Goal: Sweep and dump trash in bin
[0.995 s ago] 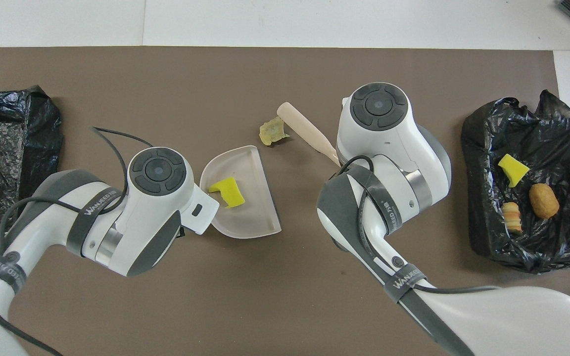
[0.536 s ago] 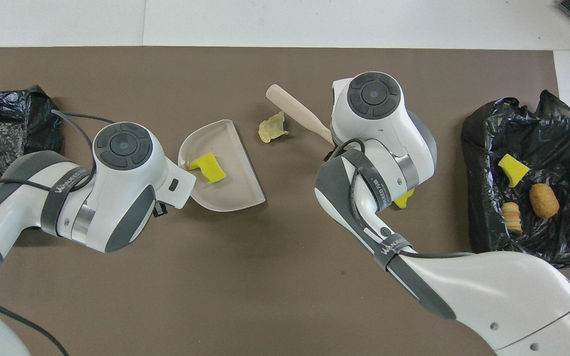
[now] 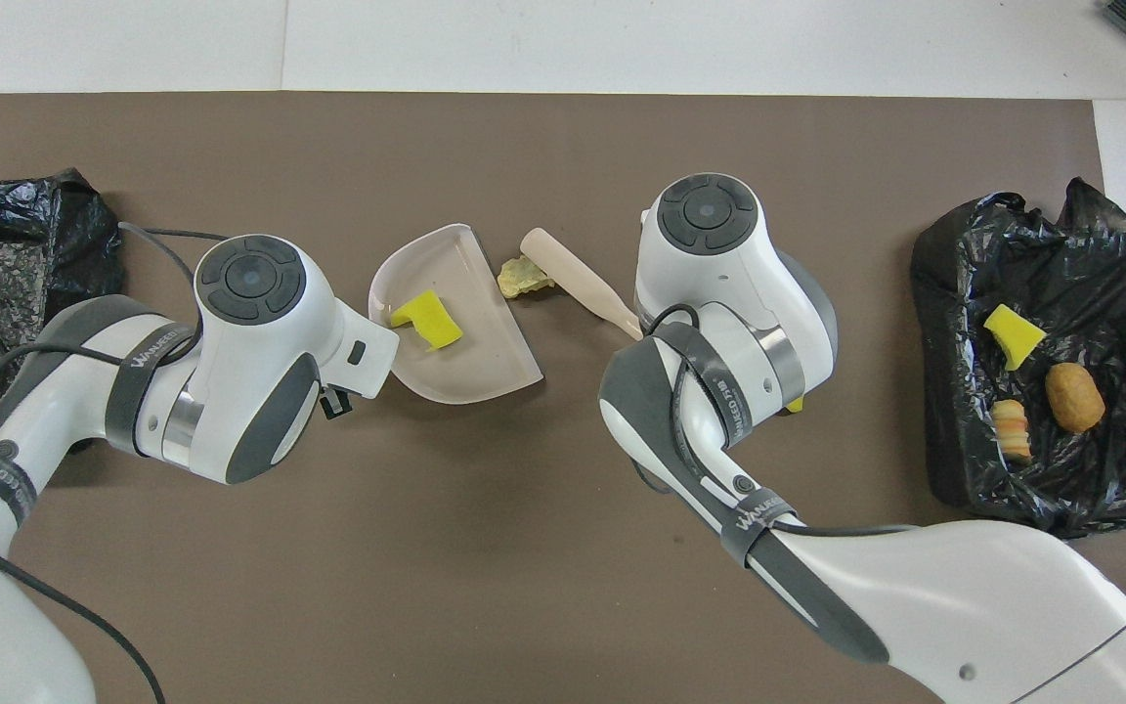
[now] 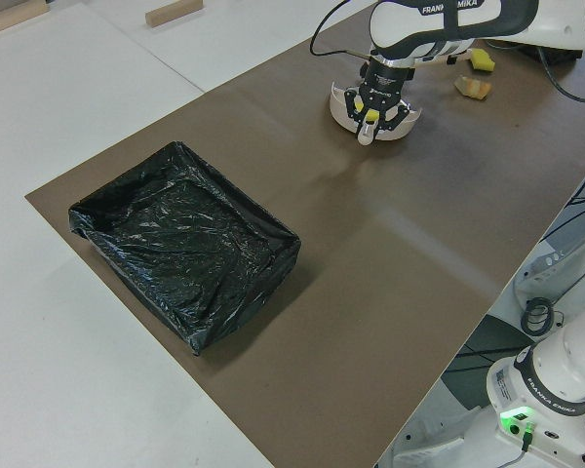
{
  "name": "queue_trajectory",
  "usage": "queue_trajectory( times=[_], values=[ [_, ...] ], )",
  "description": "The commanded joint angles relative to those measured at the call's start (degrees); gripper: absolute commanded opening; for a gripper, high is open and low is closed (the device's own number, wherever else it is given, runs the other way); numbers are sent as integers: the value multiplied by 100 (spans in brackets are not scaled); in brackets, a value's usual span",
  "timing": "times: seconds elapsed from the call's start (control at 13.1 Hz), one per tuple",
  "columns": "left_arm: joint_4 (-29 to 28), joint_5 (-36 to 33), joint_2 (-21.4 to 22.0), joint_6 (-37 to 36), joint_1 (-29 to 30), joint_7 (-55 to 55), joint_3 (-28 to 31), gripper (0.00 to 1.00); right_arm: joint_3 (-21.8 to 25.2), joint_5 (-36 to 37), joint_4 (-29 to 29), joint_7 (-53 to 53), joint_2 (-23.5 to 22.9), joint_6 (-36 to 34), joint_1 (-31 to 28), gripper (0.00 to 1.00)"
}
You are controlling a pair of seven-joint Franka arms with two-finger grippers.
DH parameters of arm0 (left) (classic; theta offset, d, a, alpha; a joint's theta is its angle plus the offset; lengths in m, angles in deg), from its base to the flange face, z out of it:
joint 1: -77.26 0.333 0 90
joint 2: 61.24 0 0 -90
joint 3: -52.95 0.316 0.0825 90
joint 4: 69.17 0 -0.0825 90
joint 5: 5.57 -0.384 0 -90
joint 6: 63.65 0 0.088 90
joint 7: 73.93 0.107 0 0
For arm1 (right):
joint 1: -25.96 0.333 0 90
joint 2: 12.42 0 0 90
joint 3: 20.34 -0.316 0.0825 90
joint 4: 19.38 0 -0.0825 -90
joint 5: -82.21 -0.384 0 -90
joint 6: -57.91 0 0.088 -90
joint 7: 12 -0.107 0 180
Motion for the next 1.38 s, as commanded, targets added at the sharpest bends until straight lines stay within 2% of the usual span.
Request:
queue_trajectory(
  times=[0.0, 0.08, 0.23, 0.38, 0.54, 0.61, 0.77, 0.92, 1.07, 1.3],
  values=[
    [47, 78, -38, 18, 18, -28, -35, 0, -27, -779, 463, -662, 420, -306, 147, 0],
    [30, 60, -47, 79, -17, 85, -44, 0, -36, -1296, 472, -742, 490, -578, 147, 0],
    [29, 69, -47, 193, -79, 699, -61, 0, -27, -1949, 507, -1266, 780, -668, 147, 0],
    [73, 69, -30, -25, -175, 746, -87, 0, -27, -2145, 489, -2572, 1052, -677, 147, 0],
    [73, 69, 32, -193, -272, 772, -88, 0, 8, -2066, 498, -3857, 1272, -886, 60, 0],
    [73, 69, 84, -263, -281, 824, -88, 0, 43, -2022, 489, -4167, 1360, -1210, -28, 0],
    [56, 69, 146, -307, -394, 1218, -105, 0, 43, -1717, 516, -4285, 1597, -1974, -309, 0],
    [-14, 69, 225, -404, -535, 1334, -105, 0, 43, -988, 672, -4311, 1773, -2530, -415, 0],
    [-189, 78, 339, -352, -737, 1317, -105, 0, 43, -346, 1539, -4224, 2263, -2392, -485, 0],
    [-313, 78, 392, -290, -782, 1247, -105, 0, 43, -63, 3323, -3725, 3247, -1427, -889, 0]
  ],
)
